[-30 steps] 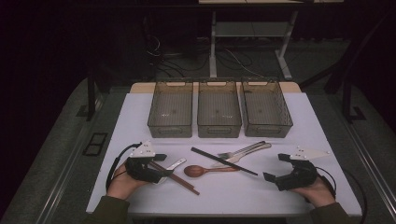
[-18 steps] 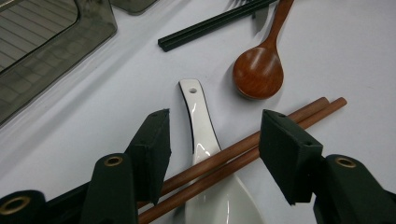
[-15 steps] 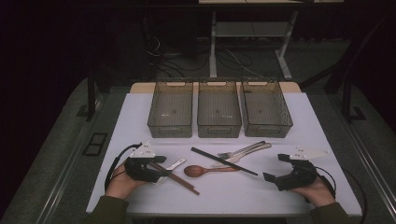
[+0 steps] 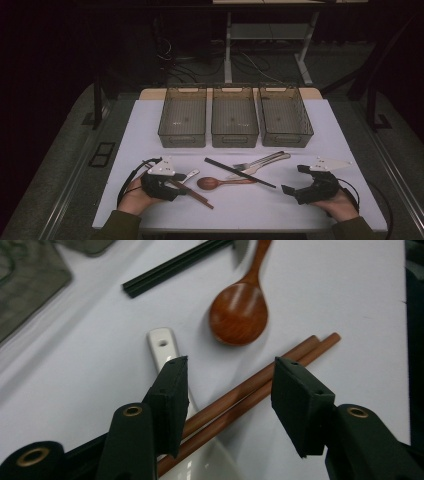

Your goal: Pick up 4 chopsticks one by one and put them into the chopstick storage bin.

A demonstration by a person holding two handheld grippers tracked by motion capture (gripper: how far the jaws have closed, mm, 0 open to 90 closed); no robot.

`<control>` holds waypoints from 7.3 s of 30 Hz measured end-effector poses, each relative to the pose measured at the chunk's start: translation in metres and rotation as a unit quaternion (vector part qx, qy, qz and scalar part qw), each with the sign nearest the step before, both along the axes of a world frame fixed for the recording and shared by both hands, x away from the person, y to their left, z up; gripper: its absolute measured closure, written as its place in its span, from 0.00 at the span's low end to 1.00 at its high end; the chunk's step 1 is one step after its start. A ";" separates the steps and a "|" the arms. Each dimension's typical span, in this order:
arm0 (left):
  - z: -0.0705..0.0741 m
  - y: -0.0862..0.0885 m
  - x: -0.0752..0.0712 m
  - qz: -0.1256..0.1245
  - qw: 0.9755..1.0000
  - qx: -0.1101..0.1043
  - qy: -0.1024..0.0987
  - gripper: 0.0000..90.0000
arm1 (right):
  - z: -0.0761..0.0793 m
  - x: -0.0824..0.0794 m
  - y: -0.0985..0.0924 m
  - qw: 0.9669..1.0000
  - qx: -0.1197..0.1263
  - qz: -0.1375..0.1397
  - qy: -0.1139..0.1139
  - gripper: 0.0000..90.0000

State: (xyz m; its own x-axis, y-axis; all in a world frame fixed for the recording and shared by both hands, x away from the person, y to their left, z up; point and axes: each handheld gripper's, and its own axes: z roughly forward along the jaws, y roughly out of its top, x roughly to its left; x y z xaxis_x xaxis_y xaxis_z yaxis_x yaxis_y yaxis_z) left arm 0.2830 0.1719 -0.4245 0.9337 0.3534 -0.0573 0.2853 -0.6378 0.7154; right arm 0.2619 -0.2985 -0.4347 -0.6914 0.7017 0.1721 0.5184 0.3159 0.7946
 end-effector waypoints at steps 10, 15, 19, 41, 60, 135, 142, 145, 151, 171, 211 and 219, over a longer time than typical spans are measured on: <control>-0.005 -0.018 -0.005 -0.039 0.999 0.021 0.007 0.55 | 0.000 0.000 0.001 1.000 -0.001 0.003 0.000 0.01; -0.008 -0.021 -0.005 -0.044 0.998 0.033 0.006 0.55 | -0.001 0.000 0.001 1.000 -0.001 0.004 0.001 0.01; -0.011 -0.023 -0.004 -0.047 0.998 0.046 0.004 0.55 | -0.001 0.000 0.000 1.000 0.000 0.004 0.001 0.01; -0.012 -0.021 -0.003 -0.068 0.996 0.053 0.001 0.65 | -0.001 0.000 0.001 1.000 0.000 0.006 0.006 0.01; -0.010 -0.022 -0.004 -0.082 0.995 0.051 0.001 0.73 | -0.001 0.001 0.001 1.000 0.001 0.006 0.008 0.01; 0.012 0.008 0.013 0.070 0.997 0.010 0.000 0.72 | -0.002 0.001 0.001 1.000 -0.001 0.008 0.010 0.01; 0.005 0.012 0.031 0.135 0.990 0.022 0.021 0.66 | -0.003 0.001 0.003 1.000 -0.003 0.008 0.012 0.01; 0.002 0.012 0.035 0.145 0.989 0.022 0.035 0.65 | -0.003 0.001 0.003 1.000 -0.004 0.008 0.012 0.01; -0.007 0.007 0.039 0.152 0.986 0.028 0.060 0.65 | -0.003 0.001 0.003 1.000 -0.006 0.008 0.012 0.01; -0.010 -0.011 0.037 0.103 0.991 0.070 0.042 0.85 | -0.003 0.001 0.003 1.000 -0.007 0.009 0.011 0.01; 0.007 -0.008 0.087 0.106 0.994 0.022 0.006 0.60 | -0.003 0.002 0.002 1.000 -0.007 0.009 0.013 0.01; 0.015 -0.001 0.056 0.092 0.996 0.004 -0.004 0.47 | -0.003 0.001 0.001 1.000 -0.004 0.010 0.012 0.01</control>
State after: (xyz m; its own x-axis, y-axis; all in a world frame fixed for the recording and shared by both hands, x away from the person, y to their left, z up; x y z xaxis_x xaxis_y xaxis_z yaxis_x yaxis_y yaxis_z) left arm 0.3389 0.1709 -0.4096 0.8538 0.5185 -0.0469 0.3917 -0.5804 0.7139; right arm 0.2631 -0.2971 -0.4378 -0.7016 0.6889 0.1824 0.5303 0.3337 0.7794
